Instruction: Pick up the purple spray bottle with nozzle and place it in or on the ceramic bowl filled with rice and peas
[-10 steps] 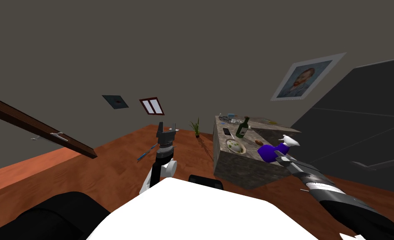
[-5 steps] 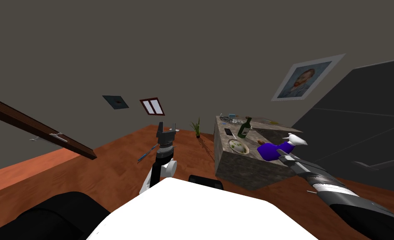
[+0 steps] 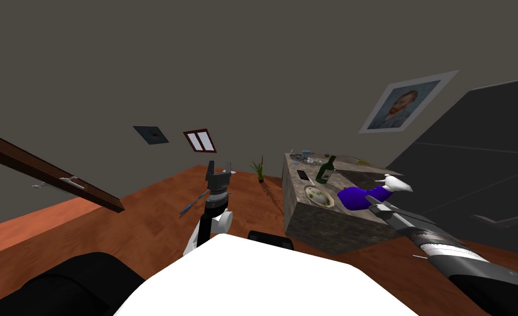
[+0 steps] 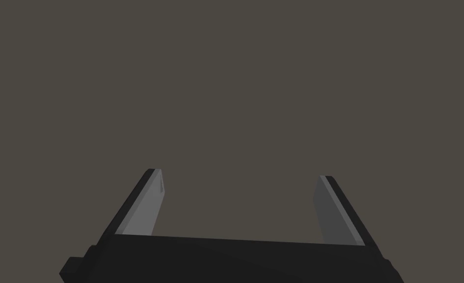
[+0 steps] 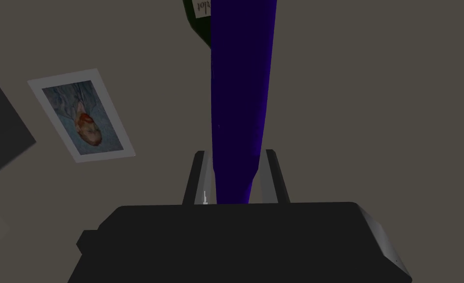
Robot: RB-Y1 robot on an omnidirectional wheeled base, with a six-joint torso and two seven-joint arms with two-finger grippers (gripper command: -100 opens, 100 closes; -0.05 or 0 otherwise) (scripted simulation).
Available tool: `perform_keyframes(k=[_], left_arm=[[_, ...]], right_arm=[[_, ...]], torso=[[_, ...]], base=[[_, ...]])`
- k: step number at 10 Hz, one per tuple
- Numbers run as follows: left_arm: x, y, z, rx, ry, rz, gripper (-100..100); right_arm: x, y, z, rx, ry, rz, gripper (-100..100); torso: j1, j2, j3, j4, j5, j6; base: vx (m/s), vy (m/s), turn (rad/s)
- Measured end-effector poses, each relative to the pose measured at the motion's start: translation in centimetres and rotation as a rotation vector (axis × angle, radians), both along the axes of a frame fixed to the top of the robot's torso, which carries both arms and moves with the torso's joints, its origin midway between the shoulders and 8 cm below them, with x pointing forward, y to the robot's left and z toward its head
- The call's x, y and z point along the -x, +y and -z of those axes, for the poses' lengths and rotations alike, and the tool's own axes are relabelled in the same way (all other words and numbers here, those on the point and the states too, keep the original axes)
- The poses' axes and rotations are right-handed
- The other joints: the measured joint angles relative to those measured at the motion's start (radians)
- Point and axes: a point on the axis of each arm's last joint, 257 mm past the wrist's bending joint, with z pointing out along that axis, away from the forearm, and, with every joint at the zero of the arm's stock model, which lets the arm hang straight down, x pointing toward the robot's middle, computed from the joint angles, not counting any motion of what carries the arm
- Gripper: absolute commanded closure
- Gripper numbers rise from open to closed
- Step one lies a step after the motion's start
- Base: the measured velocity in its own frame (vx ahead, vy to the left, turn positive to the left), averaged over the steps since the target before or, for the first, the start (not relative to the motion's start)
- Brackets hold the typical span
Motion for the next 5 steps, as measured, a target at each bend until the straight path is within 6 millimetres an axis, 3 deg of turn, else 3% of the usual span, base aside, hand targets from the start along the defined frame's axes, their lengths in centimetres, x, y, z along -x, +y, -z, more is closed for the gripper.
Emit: perform_keyframes(k=[5], left_arm=[[0.0, 0.0, 0.0, 0.0, 0.0, 0.0, 0]], right_arm=[[0.5, 1.8, -1.1, 0.065, 0.056, -0.026, 100]], torso=[[0.002, -0.004, -0.002, -0.001, 0.002, -0.001]], base=[[0.093, 0.042, -0.006]])
